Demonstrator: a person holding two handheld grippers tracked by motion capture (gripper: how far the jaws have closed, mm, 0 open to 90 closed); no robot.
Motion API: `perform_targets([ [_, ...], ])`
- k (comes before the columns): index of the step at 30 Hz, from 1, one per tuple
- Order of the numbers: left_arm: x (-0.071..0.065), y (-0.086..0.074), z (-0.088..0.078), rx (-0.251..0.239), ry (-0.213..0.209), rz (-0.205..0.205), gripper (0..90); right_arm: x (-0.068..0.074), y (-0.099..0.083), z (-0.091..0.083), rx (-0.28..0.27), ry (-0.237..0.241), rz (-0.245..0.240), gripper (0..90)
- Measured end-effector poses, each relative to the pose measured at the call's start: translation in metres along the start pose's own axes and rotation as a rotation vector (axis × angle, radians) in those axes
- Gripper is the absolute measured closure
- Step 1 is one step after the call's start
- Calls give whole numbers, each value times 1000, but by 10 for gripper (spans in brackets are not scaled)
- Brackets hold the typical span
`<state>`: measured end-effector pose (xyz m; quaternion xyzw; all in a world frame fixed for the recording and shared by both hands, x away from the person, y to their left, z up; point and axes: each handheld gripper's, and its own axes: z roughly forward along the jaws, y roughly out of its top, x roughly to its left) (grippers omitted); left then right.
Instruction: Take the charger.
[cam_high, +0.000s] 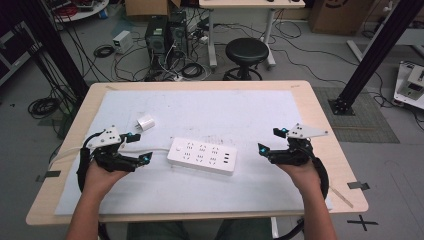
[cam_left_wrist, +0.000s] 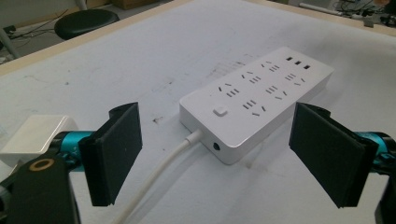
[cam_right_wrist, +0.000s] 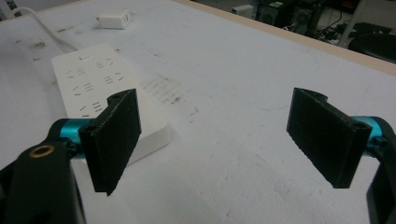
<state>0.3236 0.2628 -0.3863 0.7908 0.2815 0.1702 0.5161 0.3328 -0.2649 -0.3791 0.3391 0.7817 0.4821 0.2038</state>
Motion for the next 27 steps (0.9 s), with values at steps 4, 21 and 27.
perform_targets([
  [4,4,4,-1,6,15,9,171,5,1,-2,-6,4,3,180],
  [21,83,38,25,87,131,6,171,11,1,-7,12,-8,2,180],
  [27,106,35,40,114,140,-6,171,12,0,-3,24,-1,-2,180],
])
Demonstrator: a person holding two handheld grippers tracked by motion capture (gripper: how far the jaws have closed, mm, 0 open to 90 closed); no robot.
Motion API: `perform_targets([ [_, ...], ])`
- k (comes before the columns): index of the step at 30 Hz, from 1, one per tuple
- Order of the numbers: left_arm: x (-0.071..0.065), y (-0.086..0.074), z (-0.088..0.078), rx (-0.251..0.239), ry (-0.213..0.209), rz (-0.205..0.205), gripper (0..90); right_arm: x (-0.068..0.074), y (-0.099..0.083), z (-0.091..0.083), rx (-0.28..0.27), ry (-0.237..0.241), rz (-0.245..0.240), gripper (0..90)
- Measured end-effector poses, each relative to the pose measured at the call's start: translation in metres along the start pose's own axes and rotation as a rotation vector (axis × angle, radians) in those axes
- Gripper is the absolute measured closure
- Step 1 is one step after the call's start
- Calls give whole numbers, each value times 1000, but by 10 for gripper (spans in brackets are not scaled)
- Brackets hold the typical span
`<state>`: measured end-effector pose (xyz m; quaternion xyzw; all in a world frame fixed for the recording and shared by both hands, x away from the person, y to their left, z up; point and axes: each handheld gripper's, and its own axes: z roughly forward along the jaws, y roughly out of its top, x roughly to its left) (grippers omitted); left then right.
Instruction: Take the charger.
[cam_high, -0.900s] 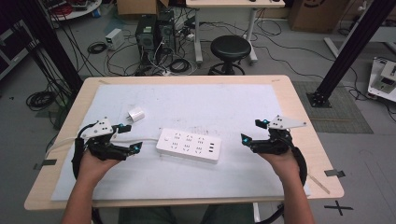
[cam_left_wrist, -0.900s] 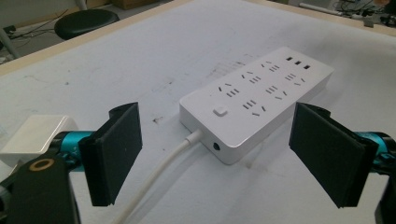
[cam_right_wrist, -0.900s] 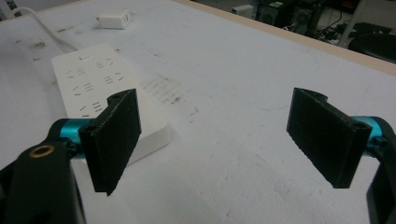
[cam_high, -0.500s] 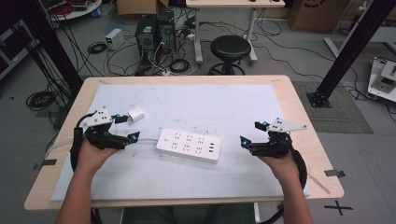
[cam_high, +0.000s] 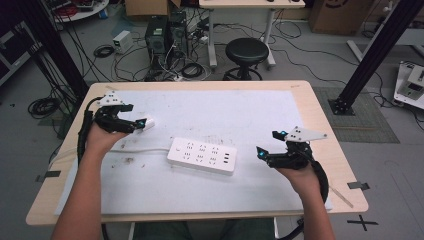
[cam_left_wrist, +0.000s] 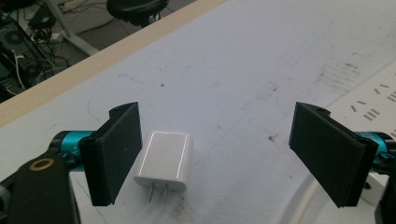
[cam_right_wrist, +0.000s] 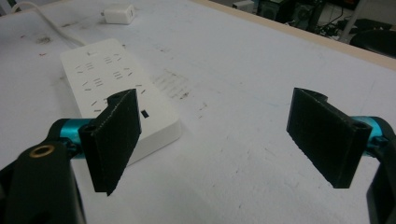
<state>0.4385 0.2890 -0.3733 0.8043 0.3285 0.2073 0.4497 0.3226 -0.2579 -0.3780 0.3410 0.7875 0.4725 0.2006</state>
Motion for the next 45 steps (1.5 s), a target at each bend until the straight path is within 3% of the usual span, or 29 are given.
perform_targets([
  [6,20,-18,27,62,10,-76,172,2,-1,6,21,4,6,180],
  [12,27,-26,50,141,25,-63,173,3,0,11,23,9,-6,180],
  [15,29,-29,57,154,28,-69,173,4,1,12,27,12,-6,180],
  [24,31,-37,66,191,8,-69,181,5,2,13,29,8,-2,180],
  [45,30,-42,72,233,6,-37,367,3,2,8,25,-3,3,180],
])
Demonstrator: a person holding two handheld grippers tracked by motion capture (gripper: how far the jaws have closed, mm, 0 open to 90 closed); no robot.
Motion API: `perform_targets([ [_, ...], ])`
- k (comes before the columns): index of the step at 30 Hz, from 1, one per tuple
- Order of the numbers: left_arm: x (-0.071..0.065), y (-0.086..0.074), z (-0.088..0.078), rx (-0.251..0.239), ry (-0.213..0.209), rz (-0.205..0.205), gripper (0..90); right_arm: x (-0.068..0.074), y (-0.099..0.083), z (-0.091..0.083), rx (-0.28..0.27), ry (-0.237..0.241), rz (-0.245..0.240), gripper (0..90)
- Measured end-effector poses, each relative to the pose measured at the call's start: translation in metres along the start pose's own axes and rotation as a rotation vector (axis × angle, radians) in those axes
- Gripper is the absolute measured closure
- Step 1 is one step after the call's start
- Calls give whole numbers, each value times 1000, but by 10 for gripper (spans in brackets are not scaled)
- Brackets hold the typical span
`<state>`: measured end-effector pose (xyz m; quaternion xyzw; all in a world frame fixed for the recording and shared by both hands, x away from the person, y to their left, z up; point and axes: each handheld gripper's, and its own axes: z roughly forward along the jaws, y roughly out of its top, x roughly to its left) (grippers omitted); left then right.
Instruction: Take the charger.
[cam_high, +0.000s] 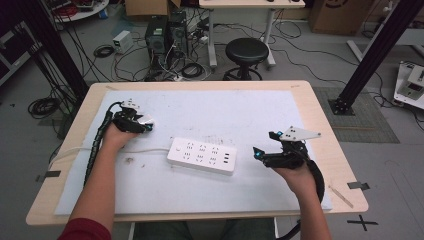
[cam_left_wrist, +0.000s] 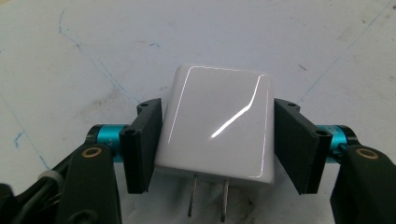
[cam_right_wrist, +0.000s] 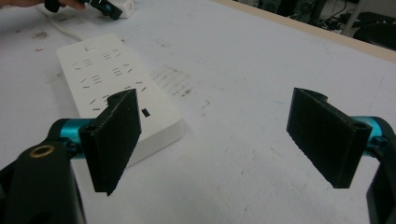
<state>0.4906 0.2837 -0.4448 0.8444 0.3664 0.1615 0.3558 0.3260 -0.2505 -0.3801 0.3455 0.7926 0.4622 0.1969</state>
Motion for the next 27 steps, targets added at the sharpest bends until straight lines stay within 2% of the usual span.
perform_targets([
  [2,0,0,0,-1,-2,0,373,0,0,0,-1,2,1,180],
  [4,0,0,-1,-1,-10,12,423,-1,0,0,-3,3,-2,180],
  [10,2,-1,-1,-8,-24,-2,424,-1,2,-1,-2,4,-3,180],
  [14,2,-1,-7,-1,-20,-2,424,-1,3,-3,-3,4,1,180],
  [19,-6,6,-26,-27,-19,22,425,-3,6,-5,-10,11,-7,180],
  [24,-19,14,-55,-66,-17,61,425,-3,9,-6,-1,34,-8,180],
  [27,-33,17,-77,-94,-16,89,425,-1,11,-8,1,49,-20,180],
])
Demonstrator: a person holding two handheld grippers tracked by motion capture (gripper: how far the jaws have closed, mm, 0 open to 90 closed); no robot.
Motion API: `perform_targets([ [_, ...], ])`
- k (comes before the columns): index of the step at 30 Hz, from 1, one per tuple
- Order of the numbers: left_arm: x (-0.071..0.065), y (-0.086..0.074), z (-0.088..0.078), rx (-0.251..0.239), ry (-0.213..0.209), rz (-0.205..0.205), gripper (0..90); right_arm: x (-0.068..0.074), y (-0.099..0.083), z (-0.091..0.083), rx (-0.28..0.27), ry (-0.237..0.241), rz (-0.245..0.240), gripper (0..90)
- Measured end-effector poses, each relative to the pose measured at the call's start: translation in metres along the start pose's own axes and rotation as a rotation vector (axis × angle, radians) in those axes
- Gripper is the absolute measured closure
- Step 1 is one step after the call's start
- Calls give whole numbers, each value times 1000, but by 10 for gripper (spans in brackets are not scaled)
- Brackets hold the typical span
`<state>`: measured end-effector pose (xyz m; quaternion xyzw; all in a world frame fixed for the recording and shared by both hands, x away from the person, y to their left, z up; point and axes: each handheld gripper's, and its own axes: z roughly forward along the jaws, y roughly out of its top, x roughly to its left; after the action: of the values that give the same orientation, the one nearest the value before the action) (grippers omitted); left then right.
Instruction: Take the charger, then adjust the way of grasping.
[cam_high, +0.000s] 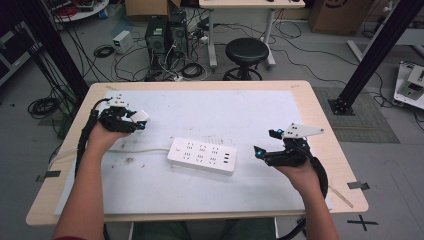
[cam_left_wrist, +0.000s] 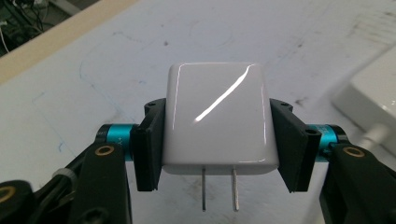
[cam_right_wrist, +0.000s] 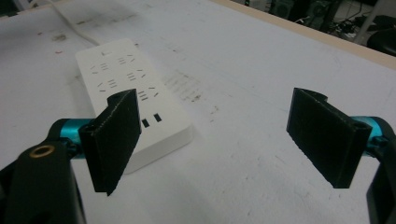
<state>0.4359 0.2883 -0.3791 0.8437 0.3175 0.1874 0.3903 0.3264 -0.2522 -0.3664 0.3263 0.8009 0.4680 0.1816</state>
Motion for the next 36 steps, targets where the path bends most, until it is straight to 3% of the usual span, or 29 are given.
perform_targets([
  [9,-53,9,-48,-117,-50,68,425,11,8,3,-7,54,-32,180],
  [16,-86,8,-63,-169,-105,121,424,22,8,10,0,75,-44,180],
  [26,-107,5,-61,-181,-148,172,424,23,10,14,8,85,-48,180],
  [36,-148,11,-39,-197,-244,297,424,38,8,21,15,165,-24,180],
])
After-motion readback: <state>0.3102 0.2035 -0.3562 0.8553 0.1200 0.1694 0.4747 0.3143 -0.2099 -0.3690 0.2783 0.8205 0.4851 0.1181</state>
